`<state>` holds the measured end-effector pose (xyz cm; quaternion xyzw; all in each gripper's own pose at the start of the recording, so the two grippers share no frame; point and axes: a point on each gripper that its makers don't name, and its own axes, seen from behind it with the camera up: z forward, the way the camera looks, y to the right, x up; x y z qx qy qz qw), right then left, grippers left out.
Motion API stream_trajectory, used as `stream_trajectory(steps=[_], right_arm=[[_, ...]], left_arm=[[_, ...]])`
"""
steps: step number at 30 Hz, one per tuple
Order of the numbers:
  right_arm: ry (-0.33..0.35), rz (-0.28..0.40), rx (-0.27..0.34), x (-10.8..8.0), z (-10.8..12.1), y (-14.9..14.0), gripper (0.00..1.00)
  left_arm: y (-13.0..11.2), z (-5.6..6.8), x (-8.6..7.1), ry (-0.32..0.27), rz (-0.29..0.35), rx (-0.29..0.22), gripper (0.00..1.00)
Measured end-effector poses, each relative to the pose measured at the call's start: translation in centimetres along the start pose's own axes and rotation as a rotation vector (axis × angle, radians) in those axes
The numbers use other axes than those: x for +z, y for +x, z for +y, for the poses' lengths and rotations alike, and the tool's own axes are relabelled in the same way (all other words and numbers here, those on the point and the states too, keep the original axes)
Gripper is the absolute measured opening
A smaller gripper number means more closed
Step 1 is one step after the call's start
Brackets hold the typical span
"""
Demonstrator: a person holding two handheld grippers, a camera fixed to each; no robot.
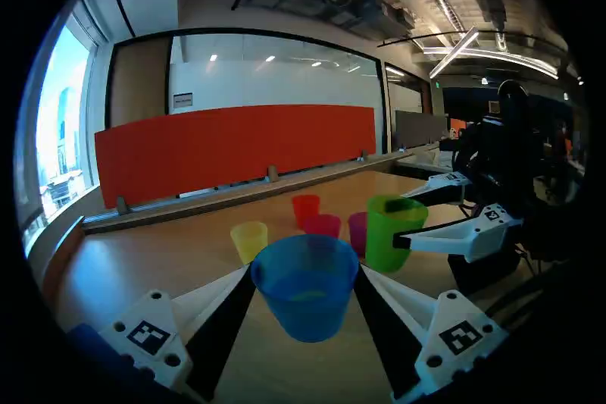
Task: Pour water
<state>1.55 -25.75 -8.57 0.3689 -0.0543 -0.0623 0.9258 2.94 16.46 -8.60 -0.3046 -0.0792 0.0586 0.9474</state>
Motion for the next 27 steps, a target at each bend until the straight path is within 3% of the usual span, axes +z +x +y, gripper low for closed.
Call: stream_trajectory(steps=[8, 27], right_arm=[[0.013, -0.018, -0.01, 0.1, -0.3, -0.3, 0.92], [0.085, -0.093, -0.03, -0.2, -1.7, -1.6, 0.92]], left_arm=[[0.1, 0.1, 0.0, -0.003, -0.001, 0.022, 0.88], [0.5, 0.3, 0.9, 0.008, -0.015, 0.166, 0.87]])
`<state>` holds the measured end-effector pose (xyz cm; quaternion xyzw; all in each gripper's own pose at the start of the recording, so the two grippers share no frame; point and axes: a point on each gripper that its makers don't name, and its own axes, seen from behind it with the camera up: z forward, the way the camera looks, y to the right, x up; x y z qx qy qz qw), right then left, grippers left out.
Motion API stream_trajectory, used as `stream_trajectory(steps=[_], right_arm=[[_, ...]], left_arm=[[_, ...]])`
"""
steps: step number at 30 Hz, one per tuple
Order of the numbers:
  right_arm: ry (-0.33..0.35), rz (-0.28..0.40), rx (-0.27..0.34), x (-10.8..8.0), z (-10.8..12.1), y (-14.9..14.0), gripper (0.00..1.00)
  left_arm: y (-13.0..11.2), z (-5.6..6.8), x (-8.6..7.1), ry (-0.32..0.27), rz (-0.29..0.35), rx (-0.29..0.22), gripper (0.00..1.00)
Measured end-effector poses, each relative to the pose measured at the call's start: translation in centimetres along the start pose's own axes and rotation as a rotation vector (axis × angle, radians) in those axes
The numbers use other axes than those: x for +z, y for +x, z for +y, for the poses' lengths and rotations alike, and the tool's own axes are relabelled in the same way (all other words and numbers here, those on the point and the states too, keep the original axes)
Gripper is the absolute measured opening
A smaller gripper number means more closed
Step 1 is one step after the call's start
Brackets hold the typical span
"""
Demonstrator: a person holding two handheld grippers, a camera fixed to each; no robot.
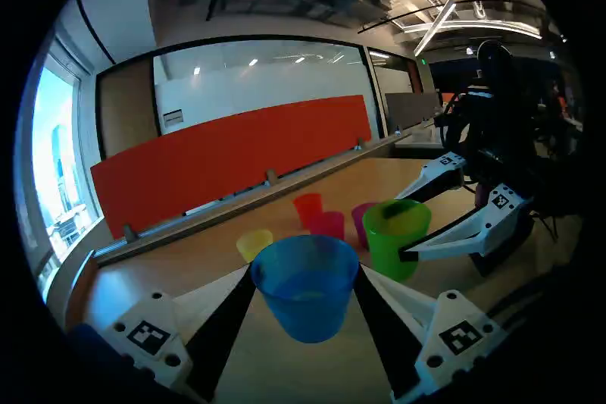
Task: Pour water
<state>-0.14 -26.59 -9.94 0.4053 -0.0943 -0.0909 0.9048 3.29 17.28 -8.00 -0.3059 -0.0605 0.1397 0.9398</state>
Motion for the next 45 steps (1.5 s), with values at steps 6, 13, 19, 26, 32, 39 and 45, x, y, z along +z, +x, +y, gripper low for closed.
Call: stream_trajectory(steps=[6, 13, 19, 26, 32, 39, 45], right_arm=[[0.022, -0.017, -0.005, -0.1, -0.5, -0.4, 0.92], [0.044, -0.03, -0.016, 0.0, -1.2, -0.7, 0.92], [0.064, -0.038, -0.015, 0.1, -1.8, -0.9, 0.92], [0.085, -0.043, -0.01, 0.4, -2.5, -1.0, 0.92], [0.097, -0.044, -0.009, 0.6, -3.0, -1.1, 0.92], [0.103, -0.044, -0.008, 0.7, -3.3, -1.2, 0.92], [0.108, -0.044, -0.005, 0.8, -3.3, -1.2, 0.92]], left_arm=[[0.6, 0.0, 0.3, 0.005, 0.005, 0.054, 0.87], [1.1, -0.2, 0.8, 0.011, 0.001, 0.12, 0.87], [1.6, -0.4, 0.9, 0.018, 0.008, 0.169, 0.87], [2.3, -0.3, 0.9, 0.02, 0.019, 0.233, 0.87], [2.6, 0.0, 1.2, 0.022, 0.019, 0.288, 0.87], [3.2, 0.5, 1.2, 0.026, 0.025, 0.343, 0.88], [3.8, 0.8, 1.1, 0.026, 0.035, 0.378, 0.88]])
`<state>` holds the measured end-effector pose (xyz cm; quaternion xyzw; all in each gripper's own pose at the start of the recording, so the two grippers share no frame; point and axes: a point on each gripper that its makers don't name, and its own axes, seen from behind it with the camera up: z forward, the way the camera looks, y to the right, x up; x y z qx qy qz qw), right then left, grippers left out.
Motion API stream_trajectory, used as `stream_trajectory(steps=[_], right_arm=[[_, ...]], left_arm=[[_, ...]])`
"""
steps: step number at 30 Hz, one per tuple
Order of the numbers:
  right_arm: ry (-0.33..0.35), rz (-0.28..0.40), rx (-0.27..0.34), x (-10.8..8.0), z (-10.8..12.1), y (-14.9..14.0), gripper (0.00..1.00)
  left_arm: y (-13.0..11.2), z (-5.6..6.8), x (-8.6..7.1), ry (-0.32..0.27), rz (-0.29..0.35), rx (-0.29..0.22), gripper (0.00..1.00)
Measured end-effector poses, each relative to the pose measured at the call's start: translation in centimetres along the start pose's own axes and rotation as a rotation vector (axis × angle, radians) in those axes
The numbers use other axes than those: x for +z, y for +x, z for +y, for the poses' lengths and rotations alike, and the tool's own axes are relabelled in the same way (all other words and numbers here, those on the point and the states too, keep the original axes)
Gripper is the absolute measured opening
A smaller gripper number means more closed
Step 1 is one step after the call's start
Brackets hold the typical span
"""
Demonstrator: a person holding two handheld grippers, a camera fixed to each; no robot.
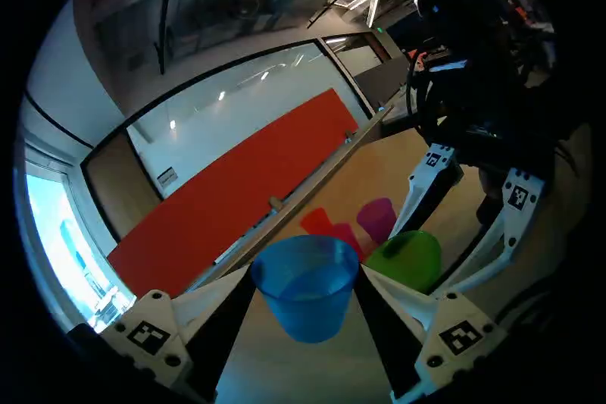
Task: Pour water
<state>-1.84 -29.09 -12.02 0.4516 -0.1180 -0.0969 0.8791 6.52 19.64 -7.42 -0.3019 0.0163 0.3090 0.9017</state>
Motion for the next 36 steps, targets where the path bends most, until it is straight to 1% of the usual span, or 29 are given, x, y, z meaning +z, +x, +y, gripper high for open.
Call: stream_trajectory(steps=[12, 20, 29, 36], right_arm=[[0.0, 0.0, -0.003, 0.0, 0.0, 0.1, 0.92], [-0.003, 0.004, -0.004, 0.0, 0.1, 0.1, 0.92], [-0.006, 0.007, -0.001, -0.1, 0.3, 0.1, 0.92], [-0.007, 0.009, -0.002, -0.1, 0.4, 0.1, 0.92]], left_arm=[[1.0, 0.6, -0.2, 0.001, 0.009, 0.078, 0.88], [1.4, 0.7, -0.1, 0.001, 0.018, 0.096, 0.88], [1.8, 1.0, 0.0, 0.0, 0.02, 0.132, 0.88], [2.0, 1.2, 0.0, -0.003, 0.026, 0.14, 0.88]])
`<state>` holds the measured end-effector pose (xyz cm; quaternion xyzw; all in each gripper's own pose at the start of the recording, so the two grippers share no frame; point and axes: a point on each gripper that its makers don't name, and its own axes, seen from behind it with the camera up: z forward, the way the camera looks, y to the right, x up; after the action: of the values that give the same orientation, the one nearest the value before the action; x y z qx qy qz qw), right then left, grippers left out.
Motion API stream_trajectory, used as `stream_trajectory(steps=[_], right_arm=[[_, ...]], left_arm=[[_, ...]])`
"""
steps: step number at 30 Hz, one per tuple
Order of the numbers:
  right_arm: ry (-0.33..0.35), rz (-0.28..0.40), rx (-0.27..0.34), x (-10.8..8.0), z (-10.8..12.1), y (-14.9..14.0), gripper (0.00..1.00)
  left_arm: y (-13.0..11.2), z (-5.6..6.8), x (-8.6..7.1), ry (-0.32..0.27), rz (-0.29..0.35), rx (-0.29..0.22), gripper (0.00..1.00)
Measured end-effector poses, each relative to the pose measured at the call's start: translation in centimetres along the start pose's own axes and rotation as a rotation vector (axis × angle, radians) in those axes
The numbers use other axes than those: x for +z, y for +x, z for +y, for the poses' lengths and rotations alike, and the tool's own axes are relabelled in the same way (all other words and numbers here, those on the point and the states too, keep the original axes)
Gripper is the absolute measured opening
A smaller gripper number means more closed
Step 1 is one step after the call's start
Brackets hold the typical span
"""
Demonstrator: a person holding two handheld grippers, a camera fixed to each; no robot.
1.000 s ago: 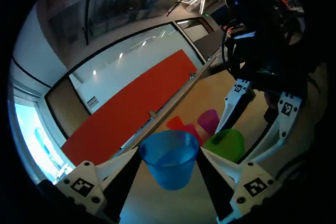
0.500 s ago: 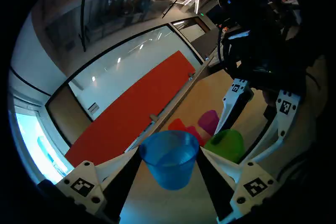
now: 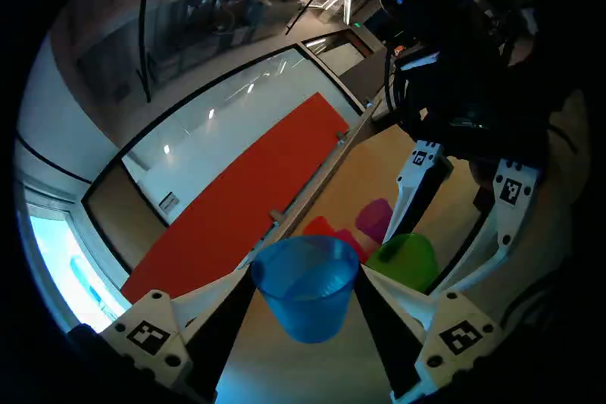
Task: Pour water
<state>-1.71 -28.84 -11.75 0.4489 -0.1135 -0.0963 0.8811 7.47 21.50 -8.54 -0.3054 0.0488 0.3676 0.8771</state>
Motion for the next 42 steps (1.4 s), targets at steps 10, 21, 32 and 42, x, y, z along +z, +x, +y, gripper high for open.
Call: stream_trajectory(steps=[10, 21, 32, 42], right_arm=[[0.0, 0.002, -0.001, 0.1, 0.0, 0.2, 0.92], [0.001, 0.001, -0.003, 0.0, 0.0, 0.2, 0.92], [0.002, -0.001, -0.009, -0.1, 0.0, 0.3, 0.92], [-0.002, -0.001, -0.013, -0.2, 0.2, 0.4, 0.92]], left_arm=[[0.2, 0.1, 0.0, -0.005, 0.005, 0.025, 0.88], [0.4, 0.0, 0.3, -0.001, 0.013, 0.055, 0.88], [0.4, -0.1, 0.8, 0.006, 0.024, 0.093, 0.88], [0.4, -0.3, 1.2, 0.016, 0.031, 0.12, 0.87]])
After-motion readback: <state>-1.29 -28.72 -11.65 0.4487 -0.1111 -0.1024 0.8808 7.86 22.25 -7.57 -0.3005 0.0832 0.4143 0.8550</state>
